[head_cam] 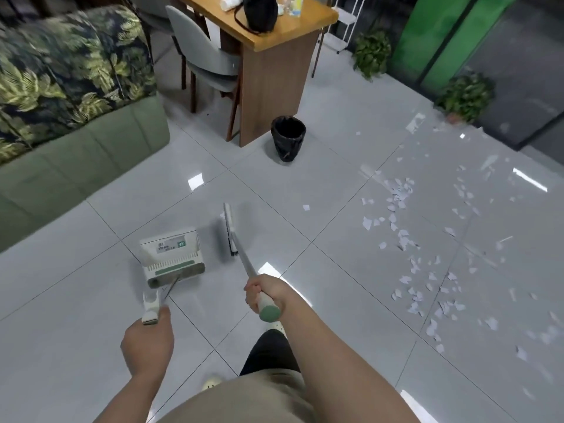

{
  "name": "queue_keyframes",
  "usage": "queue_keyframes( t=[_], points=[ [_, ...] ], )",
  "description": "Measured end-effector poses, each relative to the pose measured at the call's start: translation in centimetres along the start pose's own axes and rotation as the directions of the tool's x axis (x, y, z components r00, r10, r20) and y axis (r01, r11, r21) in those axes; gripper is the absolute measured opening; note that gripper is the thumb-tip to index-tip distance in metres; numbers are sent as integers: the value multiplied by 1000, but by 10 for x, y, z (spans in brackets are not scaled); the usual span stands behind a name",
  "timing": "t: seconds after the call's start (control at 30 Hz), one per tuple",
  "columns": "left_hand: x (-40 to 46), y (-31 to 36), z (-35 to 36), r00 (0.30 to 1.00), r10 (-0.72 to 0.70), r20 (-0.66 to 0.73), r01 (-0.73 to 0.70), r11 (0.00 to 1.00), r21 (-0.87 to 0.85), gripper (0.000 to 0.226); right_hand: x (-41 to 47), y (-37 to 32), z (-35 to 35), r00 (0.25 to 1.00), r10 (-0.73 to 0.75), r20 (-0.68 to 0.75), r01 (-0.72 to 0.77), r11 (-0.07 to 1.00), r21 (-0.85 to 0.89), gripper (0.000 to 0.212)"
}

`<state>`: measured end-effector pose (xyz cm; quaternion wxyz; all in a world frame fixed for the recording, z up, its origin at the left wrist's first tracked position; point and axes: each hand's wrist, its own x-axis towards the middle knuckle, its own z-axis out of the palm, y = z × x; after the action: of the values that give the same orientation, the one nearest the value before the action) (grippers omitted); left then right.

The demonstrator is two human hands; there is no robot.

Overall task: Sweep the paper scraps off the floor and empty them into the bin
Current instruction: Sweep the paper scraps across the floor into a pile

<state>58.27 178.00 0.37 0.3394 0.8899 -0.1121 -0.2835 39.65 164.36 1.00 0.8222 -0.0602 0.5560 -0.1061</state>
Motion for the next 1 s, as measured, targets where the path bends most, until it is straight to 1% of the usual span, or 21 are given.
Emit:
queue_keyframes(
  t=[0.13, 0.2, 0.27, 0.43, 0.53, 0.57, 0.63, 0.7, 0.77, 0.83, 0.93, 0.97, 1.0],
  points=[
    [44, 26, 6, 994, -75, -80, 76, 997, 16, 59, 34, -37, 30, 997, 56, 48, -55, 998, -33, 28],
    [62, 43, 15, 987, -123, -108, 122, 992, -15, 57, 55, -63, 46, 992, 94, 88, -91, 995, -33, 32],
    [81, 64, 30, 984, -135, -116, 134, 991, -16, 56, 76, -95, 58, 983, 129, 134, -127, 992, -26, 38],
    [122, 129, 70, 986, -128, -110, 136, 988, 75, 58, 117, -188, 73, 957, 184, 224, -210, 973, 95, 37],
    [136, 175, 96, 989, -121, -83, 129, 986, 106, 57, 133, -238, 54, 958, 172, 228, -219, 955, 198, 35],
    [140, 190, 108, 992, -106, -68, 113, 987, 117, 57, 136, -254, 43, 964, 164, 208, -214, 945, 247, 35],
    [152, 217, 133, 997, -73, -29, 77, 986, 146, 58, 138, -284, 18, 983, 151, 100, -174, 943, 284, 38],
    [161, 242, 155, 998, -52, 20, 48, 982, 181, 57, 135, -306, -6, 994, 104, -35, -90, 956, 279, 42],
    [169, 268, 176, 996, -30, 83, 12, 978, 207, 56, 126, -328, -28, 989, 60, -135, -16, 951, 308, 41],
    [178, 296, 197, 987, 25, 160, -61, 974, 220, 55, 117, -346, -45, 972, 21, -236, 52, 952, 303, 34],
    [196, 335, 227, 961, 94, 262, -157, 960, 232, 52, 109, -368, -59, 904, 9, -426, 113, 959, 261, 16],
    [204, 346, 238, 948, 113, 299, -190, 952, 240, 53, 109, -375, -63, 888, 2, -460, 133, 956, 261, 11],
    [212, 357, 248, 938, 103, 331, -200, 941, 273, 56, 108, -381, -66, 878, -6, -479, 154, 950, 270, 8]
  ],
)
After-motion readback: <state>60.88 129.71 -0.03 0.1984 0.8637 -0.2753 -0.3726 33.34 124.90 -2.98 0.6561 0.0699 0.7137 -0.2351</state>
